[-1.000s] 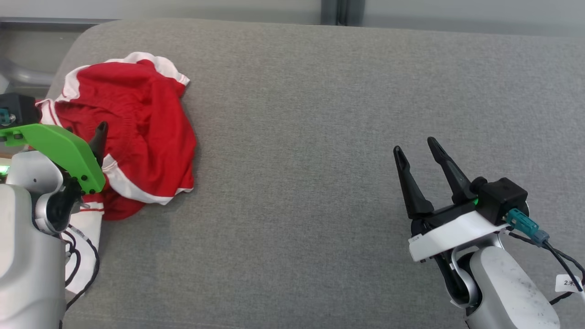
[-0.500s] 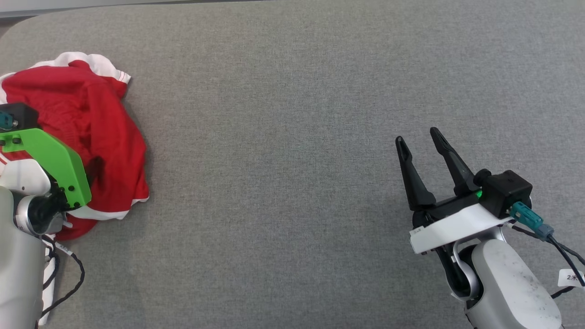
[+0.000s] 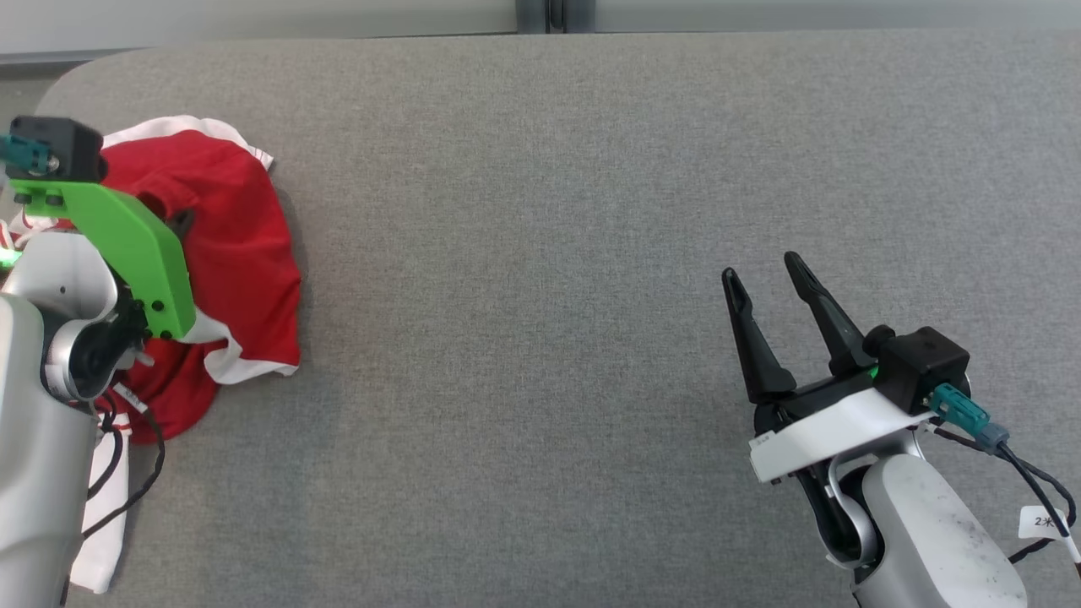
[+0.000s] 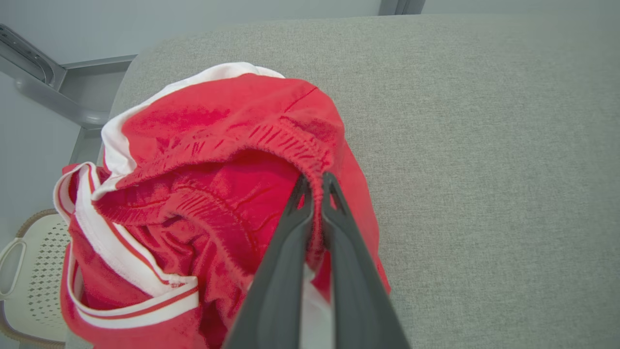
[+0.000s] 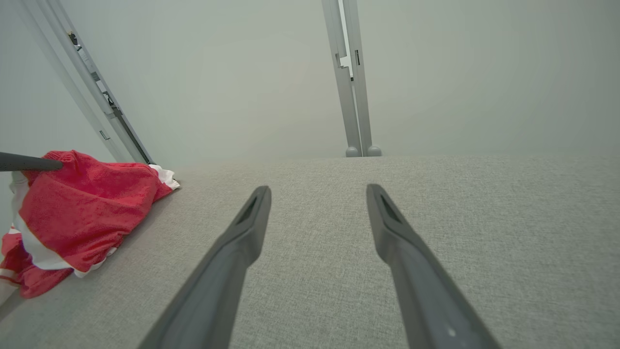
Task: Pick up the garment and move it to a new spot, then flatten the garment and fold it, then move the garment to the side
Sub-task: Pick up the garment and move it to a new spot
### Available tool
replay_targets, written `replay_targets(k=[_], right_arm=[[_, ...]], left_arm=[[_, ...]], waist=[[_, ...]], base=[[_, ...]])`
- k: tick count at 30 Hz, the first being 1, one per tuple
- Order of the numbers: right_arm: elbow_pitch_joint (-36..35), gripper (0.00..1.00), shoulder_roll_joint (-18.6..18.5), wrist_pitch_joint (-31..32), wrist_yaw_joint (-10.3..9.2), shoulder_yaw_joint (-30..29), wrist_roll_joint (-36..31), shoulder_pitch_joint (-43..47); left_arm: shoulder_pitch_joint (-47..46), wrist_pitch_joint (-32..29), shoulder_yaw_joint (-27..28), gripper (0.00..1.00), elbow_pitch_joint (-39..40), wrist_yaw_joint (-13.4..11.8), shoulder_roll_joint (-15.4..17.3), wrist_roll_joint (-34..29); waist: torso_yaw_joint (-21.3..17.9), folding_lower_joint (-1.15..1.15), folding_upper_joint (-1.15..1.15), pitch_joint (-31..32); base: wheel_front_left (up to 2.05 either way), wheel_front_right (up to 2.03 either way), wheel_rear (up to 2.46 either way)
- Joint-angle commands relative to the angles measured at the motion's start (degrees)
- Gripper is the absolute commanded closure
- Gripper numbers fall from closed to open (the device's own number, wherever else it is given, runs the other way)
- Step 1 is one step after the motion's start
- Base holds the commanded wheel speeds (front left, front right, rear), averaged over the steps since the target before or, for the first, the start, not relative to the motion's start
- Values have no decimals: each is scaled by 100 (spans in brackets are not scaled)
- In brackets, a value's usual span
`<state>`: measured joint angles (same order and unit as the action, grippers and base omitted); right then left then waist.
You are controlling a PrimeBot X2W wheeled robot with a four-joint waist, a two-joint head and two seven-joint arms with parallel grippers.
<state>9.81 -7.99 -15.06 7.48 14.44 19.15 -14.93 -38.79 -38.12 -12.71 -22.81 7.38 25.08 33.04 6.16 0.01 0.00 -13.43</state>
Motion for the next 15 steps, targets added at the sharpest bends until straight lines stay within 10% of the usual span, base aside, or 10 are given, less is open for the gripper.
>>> replay_targets(k=[1, 15], right_arm=[[22, 0, 7, -15, 2, 2, 18, 78], [59, 0, 282, -15, 2, -93, 134, 295]], left_arm=[[-144, 55, -66, 100, 207, 14, 58, 103], [-677, 232, -966, 100, 1928, 15, -428, 530]], waist=[[5, -1, 0, 158], [-838, -1, 0, 795]], base=[[0, 0, 0], [0, 0, 0]])
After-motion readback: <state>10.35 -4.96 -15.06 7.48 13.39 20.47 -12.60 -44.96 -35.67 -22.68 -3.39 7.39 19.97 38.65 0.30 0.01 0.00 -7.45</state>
